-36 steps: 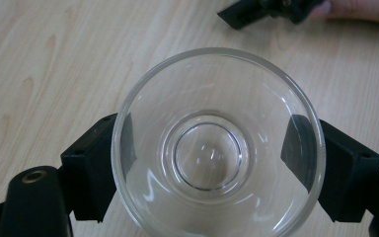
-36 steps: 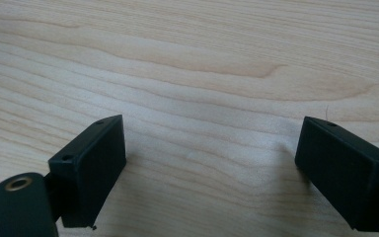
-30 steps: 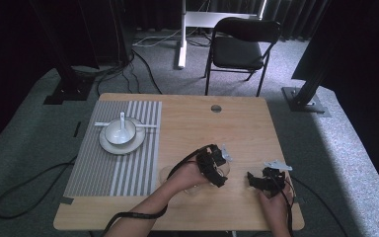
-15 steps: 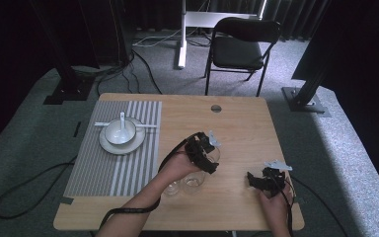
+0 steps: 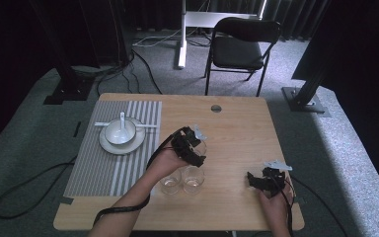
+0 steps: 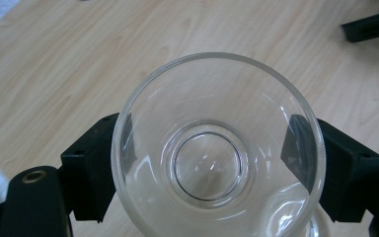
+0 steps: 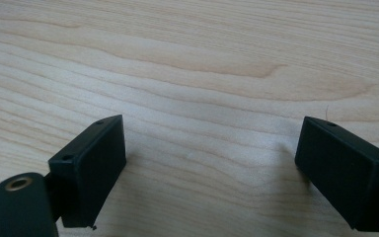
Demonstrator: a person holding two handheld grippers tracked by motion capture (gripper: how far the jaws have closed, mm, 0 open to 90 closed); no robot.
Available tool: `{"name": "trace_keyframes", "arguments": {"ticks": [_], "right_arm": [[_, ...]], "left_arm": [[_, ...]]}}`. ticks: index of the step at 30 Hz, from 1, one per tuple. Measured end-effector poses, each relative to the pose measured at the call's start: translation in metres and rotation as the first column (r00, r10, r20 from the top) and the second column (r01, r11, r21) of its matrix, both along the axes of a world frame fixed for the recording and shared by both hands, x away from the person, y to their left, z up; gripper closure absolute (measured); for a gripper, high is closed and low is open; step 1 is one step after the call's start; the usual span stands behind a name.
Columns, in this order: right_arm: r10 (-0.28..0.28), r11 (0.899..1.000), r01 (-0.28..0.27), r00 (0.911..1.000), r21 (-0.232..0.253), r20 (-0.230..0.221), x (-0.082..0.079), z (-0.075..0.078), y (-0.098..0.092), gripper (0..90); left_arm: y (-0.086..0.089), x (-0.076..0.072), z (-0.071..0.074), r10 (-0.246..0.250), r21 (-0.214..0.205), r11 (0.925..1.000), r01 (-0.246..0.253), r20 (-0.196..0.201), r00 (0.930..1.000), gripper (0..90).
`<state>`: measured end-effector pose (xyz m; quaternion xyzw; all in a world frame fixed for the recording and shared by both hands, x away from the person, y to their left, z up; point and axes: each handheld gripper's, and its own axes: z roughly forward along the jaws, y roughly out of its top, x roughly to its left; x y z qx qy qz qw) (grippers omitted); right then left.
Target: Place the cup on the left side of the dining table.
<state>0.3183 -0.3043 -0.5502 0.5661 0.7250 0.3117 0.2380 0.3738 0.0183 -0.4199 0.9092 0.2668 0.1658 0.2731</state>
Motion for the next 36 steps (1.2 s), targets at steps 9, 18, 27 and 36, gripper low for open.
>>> {"name": "trace_keyframes", "arguments": {"ticks": [9, 18, 27, 36], "right_arm": [[-0.001, 1.000, 0.001, 1.0000, 0.001, -0.001, 0.000, 0.000, 0.000, 11.5], [0.000, 1.000, 0.000, 1.0000, 0.000, 0.000, 0.000, 0.000, 0.000, 11.5], [0.001, 1.000, -0.001, 1.0000, -0.001, 0.000, 0.000, 0.000, 0.000, 11.5], [-0.001, 1.000, 0.001, 1.0000, 0.002, -0.001, 0.000, 0.000, 0.000, 11.5]], "left_arm": [[0.031, 0.002, -0.001, 0.059, 0.006, 0.9982, -0.059, -0.005, 0.9982, 18.6], [0.062, 0.000, -0.003, 0.107, 0.010, 0.9942, -0.107, -0.003, 0.9943, 18.6], [0.091, -0.004, -0.008, 0.155, 0.007, 0.9879, -0.155, -0.019, 0.9877, 18.6], [0.124, -0.009, -0.011, 0.209, 0.019, 0.9779, -0.208, -0.024, 0.9777, 18.6]]}}
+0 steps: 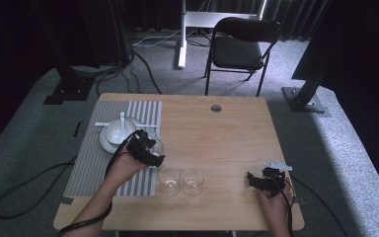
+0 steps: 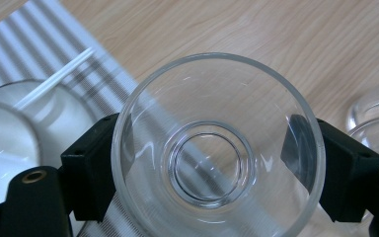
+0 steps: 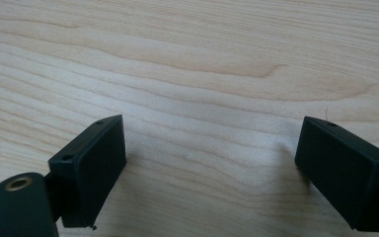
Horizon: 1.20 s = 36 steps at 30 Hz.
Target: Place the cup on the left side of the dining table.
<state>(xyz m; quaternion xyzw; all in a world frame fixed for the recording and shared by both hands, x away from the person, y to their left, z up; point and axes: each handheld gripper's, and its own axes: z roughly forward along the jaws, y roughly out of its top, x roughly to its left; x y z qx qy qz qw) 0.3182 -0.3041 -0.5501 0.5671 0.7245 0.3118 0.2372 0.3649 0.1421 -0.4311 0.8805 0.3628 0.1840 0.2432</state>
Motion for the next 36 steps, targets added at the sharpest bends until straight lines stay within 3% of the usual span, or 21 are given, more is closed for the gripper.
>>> {"name": "trace_keyframes", "arguments": {"ticks": [8, 19, 29, 36], "right_arm": [[0.001, 1.000, -0.001, 1.0000, -0.001, 0.000, 0.000, 0.000, 0.000, 11.5], [0.001, 1.000, -0.001, 1.0000, -0.001, 0.000, 0.000, 0.000, 0.000, 11.5], [0.000, 1.000, 0.000, 1.0000, -0.001, 0.000, 0.000, 0.000, 0.000, 11.5], [0.000, 1.000, 0.000, 1.0000, -0.001, 0.000, 0.000, 0.000, 0.000, 11.5]], "left_arm": [[0.028, -0.006, -0.005, 0.049, 0.002, 0.9988, -0.049, -0.006, 0.9988, 18.6], [0.055, -0.011, -0.019, 0.090, -0.006, 0.9959, -0.090, -0.029, 0.9955, 18.6], [0.066, -0.013, -0.035, 0.099, 0.011, 0.9951, -0.099, -0.056, 0.9935, 18.6], [0.068, -0.015, -0.039, 0.099, -0.011, 0.9949, -0.100, -0.064, 0.9930, 18.6]]}}
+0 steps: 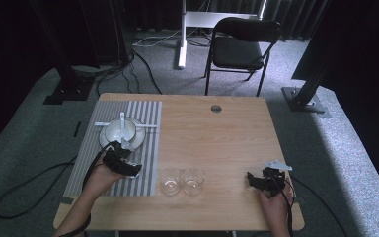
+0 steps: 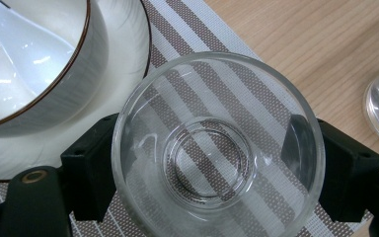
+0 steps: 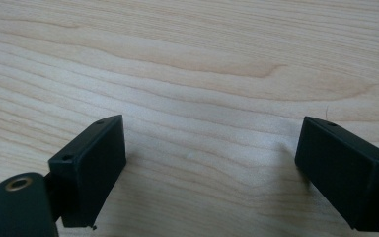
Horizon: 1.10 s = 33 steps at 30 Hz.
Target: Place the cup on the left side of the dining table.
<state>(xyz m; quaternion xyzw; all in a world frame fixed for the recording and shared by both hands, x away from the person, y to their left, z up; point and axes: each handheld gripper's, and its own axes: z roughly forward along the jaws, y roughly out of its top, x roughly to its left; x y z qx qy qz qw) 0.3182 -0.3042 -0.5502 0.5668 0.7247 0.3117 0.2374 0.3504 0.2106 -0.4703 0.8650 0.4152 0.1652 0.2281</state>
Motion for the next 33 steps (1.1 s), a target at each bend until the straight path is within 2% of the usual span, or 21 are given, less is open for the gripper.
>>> {"name": "trace_keyframes", "arguments": {"ticks": [5, 8, 18, 23, 25, 28, 31, 32, 33], "right_arm": [[0.000, 1.000, 0.000, 1.0000, 0.000, 0.000, 0.000, 0.000, 0.000, 11.5], [0.000, 1.000, 0.000, 1.0000, -0.001, 0.000, 0.000, 0.000, 0.000, 11.5], [0.000, 1.000, 0.000, 1.0000, 0.000, 0.000, 0.000, 0.000, 0.000, 11.5], [0.000, 1.000, 0.000, 1.0000, 0.000, 0.000, 0.000, 0.000, 0.000, 11.5], [0.000, 1.000, 0.000, 1.0000, -0.001, 0.000, 0.000, 0.000, 0.000, 11.5], [0.000, 1.000, 0.000, 1.0000, 0.000, 0.000, 0.000, 0.000, 0.000, 11.5], [0.000, 1.000, 0.000, 1.0000, 0.000, 0.000, 0.000, 0.000, 0.000, 11.5], [0.000, 1.000, 0.000, 1.0000, -0.001, 0.000, 0.000, 0.000, 0.000, 11.5], [0.000, 1.000, 0.000, 1.0000, 0.000, 0.000, 0.000, 0.000, 0.000, 11.5]], "left_arm": [[0.005, 0.000, -0.002, 0.008, -0.037, 0.9993, -0.008, 0.001, 1.0000, 18.6], [0.008, -0.002, -0.005, 0.005, -0.058, 0.9983, -0.004, 0.020, 0.9998, 18.5], [0.009, -0.005, -0.008, 0.011, -0.077, 0.9970, -0.007, 0.053, 0.9985, 18.1], [0.014, -0.008, -0.011, 0.013, -0.118, 0.9930, -0.006, 0.061, 0.9980, 17.7], [0.015, -0.008, -0.013, 0.010, -0.126, 0.9920, -0.004, 0.047, 0.9988, 10.7], [0.015, -0.012, -0.015, 0.000, -0.122, 0.9925, 0.006, 0.049, 0.9988, 10.4], [0.015, -0.013, -0.018, -0.013, -0.118, 0.9929, 0.016, 0.020, 0.9997, 1.3], [0.015, -0.014, -0.019, -0.021, -0.123, 0.9921, 0.023, 0.017, 0.9996, 1.3], [0.014, -0.016, -0.020, -0.014, -0.117, 0.9930, 0.017, 0.029, 0.9995, 1.3]]}}
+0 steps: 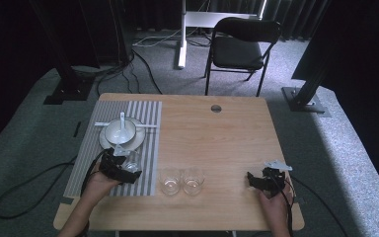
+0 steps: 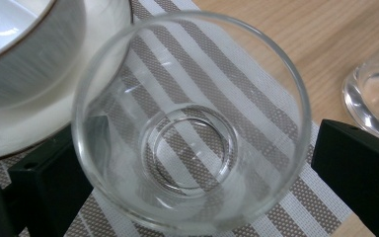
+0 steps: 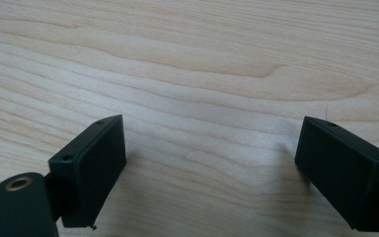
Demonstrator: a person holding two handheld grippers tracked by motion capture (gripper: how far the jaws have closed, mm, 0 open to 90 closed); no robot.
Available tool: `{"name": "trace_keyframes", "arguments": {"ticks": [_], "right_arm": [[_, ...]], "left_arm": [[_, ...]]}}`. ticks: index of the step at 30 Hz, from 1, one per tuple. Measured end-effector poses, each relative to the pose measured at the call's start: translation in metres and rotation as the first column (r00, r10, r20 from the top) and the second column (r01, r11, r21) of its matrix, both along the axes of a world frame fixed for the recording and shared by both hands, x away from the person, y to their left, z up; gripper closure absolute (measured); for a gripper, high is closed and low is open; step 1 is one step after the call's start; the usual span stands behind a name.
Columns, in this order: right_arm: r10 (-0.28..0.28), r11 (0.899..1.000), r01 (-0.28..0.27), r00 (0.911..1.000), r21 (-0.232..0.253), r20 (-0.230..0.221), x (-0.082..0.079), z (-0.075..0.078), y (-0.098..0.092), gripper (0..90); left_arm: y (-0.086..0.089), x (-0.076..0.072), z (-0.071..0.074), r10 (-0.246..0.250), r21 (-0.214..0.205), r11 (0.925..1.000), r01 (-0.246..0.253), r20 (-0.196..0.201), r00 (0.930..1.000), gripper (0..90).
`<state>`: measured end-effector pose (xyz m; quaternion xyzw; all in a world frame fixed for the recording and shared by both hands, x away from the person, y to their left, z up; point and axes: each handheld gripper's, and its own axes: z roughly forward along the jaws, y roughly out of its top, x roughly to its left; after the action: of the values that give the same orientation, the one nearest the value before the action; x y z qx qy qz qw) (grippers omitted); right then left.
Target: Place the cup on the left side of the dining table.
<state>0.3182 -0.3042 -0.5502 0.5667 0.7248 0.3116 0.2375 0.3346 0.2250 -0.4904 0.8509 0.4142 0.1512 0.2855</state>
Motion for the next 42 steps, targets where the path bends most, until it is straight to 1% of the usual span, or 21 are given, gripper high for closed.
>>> {"name": "trace_keyframes", "arguments": {"ticks": [2, 3, 4, 5, 6, 8, 9, 12, 15, 17, 19, 23, 25, 26, 29, 30, 33, 34, 37, 39, 42], "right_arm": [[0.000, 1.000, 0.000, 1.0000, 0.000, 0.000, 0.000, 0.000, 0.000, 11.5], [0.000, 1.000, 0.000, 1.0000, 0.000, 0.000, 0.000, 0.000, 0.000, 11.5], [0.000, 1.000, 0.000, 1.0000, 0.000, 0.000, 0.000, 0.000, 0.000, 11.5], [0.000, 1.000, 0.000, 1.0000, 0.000, 0.000, 0.000, 0.000, 0.000, 11.5], [0.000, 1.000, 0.000, 1.0000, 0.000, 0.000, 0.000, 0.000, 0.000, 11.5], [0.000, 1.000, 0.000, 1.0000, 0.000, 0.000, 0.000, 0.000, 0.000, 11.5], [0.000, 1.000, 0.000, 1.0000, -0.001, -0.001, 0.000, 0.000, 0.000, 11.5], [0.000, 1.000, 0.000, 1.0000, -0.001, 0.000, 0.000, 0.000, 0.000, 11.5], [0.000, 1.000, 0.000, 1.0000, 0.000, -0.001, 0.000, 0.000, 0.000, 11.5], [-0.001, 1.000, 0.001, 1.0000, 0.000, -0.001, 0.000, 0.000, 0.000, 11.5], [0.000, 1.000, 0.000, 1.0000, 0.000, -0.001, 0.000, 0.000, 0.000, 11.5], [-0.001, 1.000, 0.001, 1.0000, 0.000, -0.001, 0.000, 0.000, 0.000, 11.5], [-0.001, 1.000, 0.001, 1.0000, 0.000, -0.001, 0.000, 0.000, 0.000, 11.5], [-0.001, 1.000, 0.001, 1.0000, 0.001, -0.001, 0.000, 0.000, 0.000, 11.5], [-0.001, 1.000, 0.001, 1.0000, 0.001, -0.001, 0.000, 0.000, 0.000, 11.5], [-0.001, 1.000, 0.001, 1.0000, 0.001, -0.001, 0.000, 0.000, 0.000, 11.5], [-0.001, 1.000, 0.001, 1.0000, 0.001, -0.001, 0.000, 0.000, 0.000, 11.5], [-0.001, 1.000, 0.001, 1.0000, 0.001, -0.001, 0.000, 0.000, 0.000, 11.5], [-0.001, 1.000, 0.001, 1.0000, 0.000, -0.001, 0.000, 0.000, 0.000, 11.5], [-0.001, 1.000, 0.001, 1.0000, 0.001, -0.001, 0.000, 0.000, 0.000, 11.5], [-0.001, 1.000, 0.001, 1.0000, 0.001, -0.001, 0.000, 0.000, 0.000, 11.5]], "left_arm": [[0.001, -0.003, -0.002, -0.003, -0.003, 1.0000, 0.003, 0.009, 1.0000, 1.3], [0.001, -0.004, -0.003, 0.001, 0.002, 1.0000, -0.001, 0.025, 0.9997, 1.4], [0.002, -0.006, -0.004, 0.008, 0.002, 1.0000, -0.008, 0.036, 0.9993, 1.4], [0.003, -0.008, -0.006, 0.013, -0.009, 0.9999, -0.012, 0.039, 0.9991, 1.4], [0.003, -0.009, -0.007, 0.030, -0.014, 0.9995, -0.030, 0.046, 0.9985, 1.4], [0.005, -0.012, -0.009, 0.050, 0.006, 0.9987, -0.051, 0.072, 0.9962, 1.4], [0.006, -0.013, -0.011, 0.050, 0.006, 0.9987, -0.051, 0.075, 0.9959, 1.4], [0.011, -0.016, -0.015, 0.065, 0.014, 0.9977, -0.066, 0.073, 0.9952, 1.4], [0.015, -0.019, -0.019, 0.077, -0.001, 0.9970, -0.078, 0.063, 0.9950, 1.4], [0.018, -0.020, -0.022, 0.088, 0.001, 0.9961, -0.088, 0.063, 0.9941, 1.4], [0.022, -0.022, -0.023, 0.101, -0.016, 0.9948, -0.101, 0.055, 0.9934, 1.4], [0.028, -0.027, -0.025, 0.131, -0.026, 0.9912, -0.130, 0.075, 0.9885, 1.3], [0.033, -0.030, -0.027, 0.156, -0.018, 0.9878, -0.154, 0.091, 0.9836, 1.4], [0.036, -0.031, -0.028, 0.165, -0.019, 0.9862, -0.164, 0.086, 0.9825, 1.4], [0.046, -0.035, -0.030, 0.203, -0.033, 0.9791, -0.201, 0.086, 0.9754, 1.4], [0.049, -0.036, -0.030, 0.210, -0.034, 0.9776, -0.208, 0.082, 0.9743, 1.4], [0.055, -0.040, -0.032, 0.234, -0.023, 0.9723, -0.233, 0.086, 0.9685, 1.4], [0.057, -0.041, -0.032, 0.244, -0.025, 0.9697, -0.243, 0.083, 0.9661, 1.4], [0.062, -0.045, -0.033, 0.270, -0.016, 0.9627, -0.270, 0.092, 0.9583, 1.4], [0.065, -0.047, -0.034, 0.291, -0.009, 0.9565, -0.292, 0.093, 0.9521, 1.4], [0.072, -0.051, -0.036, 0.319, -0.018, 0.9477, -0.319, 0.097, 0.9429, 1.4]]}}
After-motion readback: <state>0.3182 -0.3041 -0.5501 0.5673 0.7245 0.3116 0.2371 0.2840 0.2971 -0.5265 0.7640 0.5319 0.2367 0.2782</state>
